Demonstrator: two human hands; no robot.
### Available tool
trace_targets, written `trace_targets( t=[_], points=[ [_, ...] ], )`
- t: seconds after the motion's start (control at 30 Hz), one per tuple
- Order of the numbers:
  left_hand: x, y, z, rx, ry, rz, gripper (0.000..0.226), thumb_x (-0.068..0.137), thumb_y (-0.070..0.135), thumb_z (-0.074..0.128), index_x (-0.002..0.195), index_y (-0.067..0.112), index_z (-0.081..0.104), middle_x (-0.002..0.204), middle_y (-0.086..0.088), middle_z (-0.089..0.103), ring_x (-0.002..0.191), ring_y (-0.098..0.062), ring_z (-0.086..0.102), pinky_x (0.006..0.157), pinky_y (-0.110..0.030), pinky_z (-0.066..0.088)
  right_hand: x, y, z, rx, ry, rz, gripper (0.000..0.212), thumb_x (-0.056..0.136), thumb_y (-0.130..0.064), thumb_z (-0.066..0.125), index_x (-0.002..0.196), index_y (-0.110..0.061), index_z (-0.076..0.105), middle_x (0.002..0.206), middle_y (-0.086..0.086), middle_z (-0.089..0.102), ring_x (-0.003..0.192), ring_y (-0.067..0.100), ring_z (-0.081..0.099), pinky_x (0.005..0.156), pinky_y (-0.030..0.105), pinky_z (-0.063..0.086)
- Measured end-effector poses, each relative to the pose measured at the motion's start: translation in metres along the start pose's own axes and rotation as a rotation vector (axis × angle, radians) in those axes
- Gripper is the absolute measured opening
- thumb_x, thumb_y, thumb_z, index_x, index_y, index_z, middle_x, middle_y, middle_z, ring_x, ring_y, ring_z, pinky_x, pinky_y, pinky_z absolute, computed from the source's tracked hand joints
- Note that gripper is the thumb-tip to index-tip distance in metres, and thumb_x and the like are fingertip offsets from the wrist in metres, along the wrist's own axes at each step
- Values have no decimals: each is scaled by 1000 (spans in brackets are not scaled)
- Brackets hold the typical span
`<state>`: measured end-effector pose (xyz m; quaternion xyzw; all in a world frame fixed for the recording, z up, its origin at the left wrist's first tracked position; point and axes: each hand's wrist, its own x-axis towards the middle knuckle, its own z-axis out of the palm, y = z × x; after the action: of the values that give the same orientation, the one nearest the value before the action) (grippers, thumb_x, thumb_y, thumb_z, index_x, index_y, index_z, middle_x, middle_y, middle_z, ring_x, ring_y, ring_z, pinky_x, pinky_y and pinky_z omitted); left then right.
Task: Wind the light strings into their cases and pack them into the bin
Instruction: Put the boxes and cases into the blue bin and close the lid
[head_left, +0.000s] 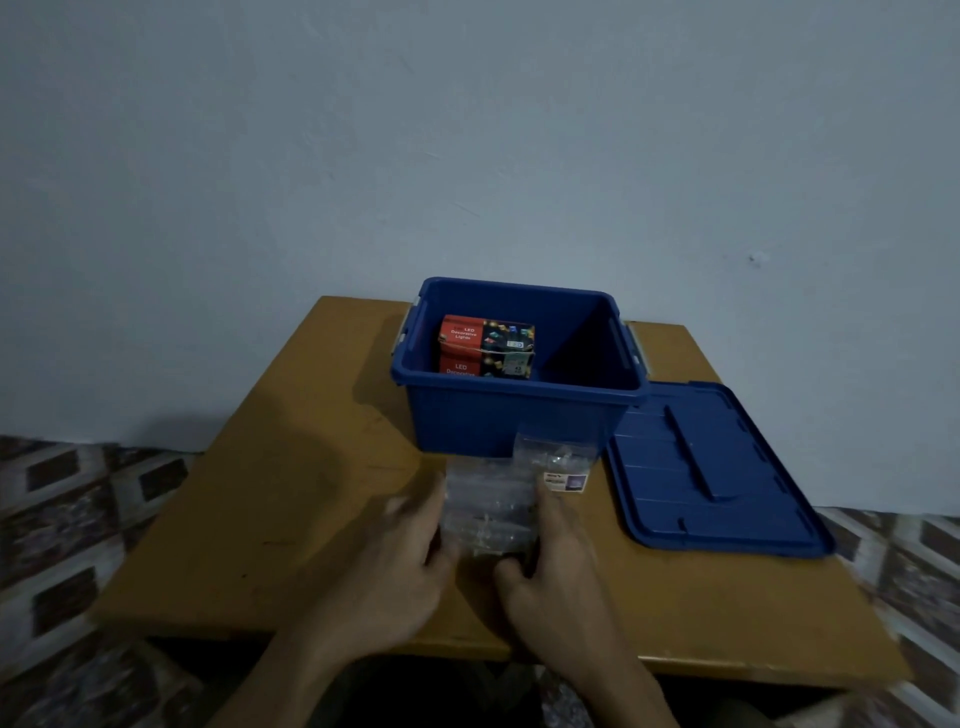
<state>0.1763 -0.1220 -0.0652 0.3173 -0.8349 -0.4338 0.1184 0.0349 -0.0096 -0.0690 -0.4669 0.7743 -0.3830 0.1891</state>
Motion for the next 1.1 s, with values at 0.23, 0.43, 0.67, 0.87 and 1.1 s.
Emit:
trace_targets(
  t=[0.23, 0.43, 0.67, 0.87, 1.1],
  points=[
    [1, 27, 27, 16, -58, 86, 44, 106, 32, 43, 137, 58, 26, 119, 22, 46, 114, 9, 33, 103, -34, 41, -21, 32, -24, -14, 96, 14, 67, 81, -17, 69, 132, -43, 35, 116, -25, 44, 113, -2, 46, 96, 18, 41],
    [24, 33, 37, 28, -29, 71, 62, 103, 36, 47, 143, 67, 11, 141, 18, 41, 134, -10, 34, 110, -45, 39, -8, 43, -44, 15, 82, -1, 73, 83, -26, 73, 142, -42, 33, 122, -27, 46, 116, -4, 48, 93, 11, 39],
    [34, 31, 26, 89, -80, 10, 107, 92, 33, 62, 139, 62, -31, 165, 12, 2, 150, -20, 17, 116, -50, 33, 9, 42, -73, -65, -167, -24, 123, 78, -35, 78, 151, -50, -21, 158, -20, 23, 135, 4, 40, 107, 27, 42],
    [44, 40, 28, 347, -124, 103, 97, 94, 31, 54, 147, 54, -25, 159, 22, 7, 149, -18, 9, 121, -46, 19, 28, 38, -79, -242, -297, -55, 125, 76, -34, 77, 155, -38, -20, 158, -20, 6, 138, 13, 34, 105, 27, 39],
    [41, 41, 22, 212, -211, -12, 96, 95, 37, 57, 147, 57, -21, 163, 13, 4, 150, -21, 10, 119, -48, 23, 23, 37, -75, -225, -286, -65, 110, 81, -41, 66, 158, -33, -12, 167, -12, 1, 150, 16, 19, 119, 35, 28]
  ],
)
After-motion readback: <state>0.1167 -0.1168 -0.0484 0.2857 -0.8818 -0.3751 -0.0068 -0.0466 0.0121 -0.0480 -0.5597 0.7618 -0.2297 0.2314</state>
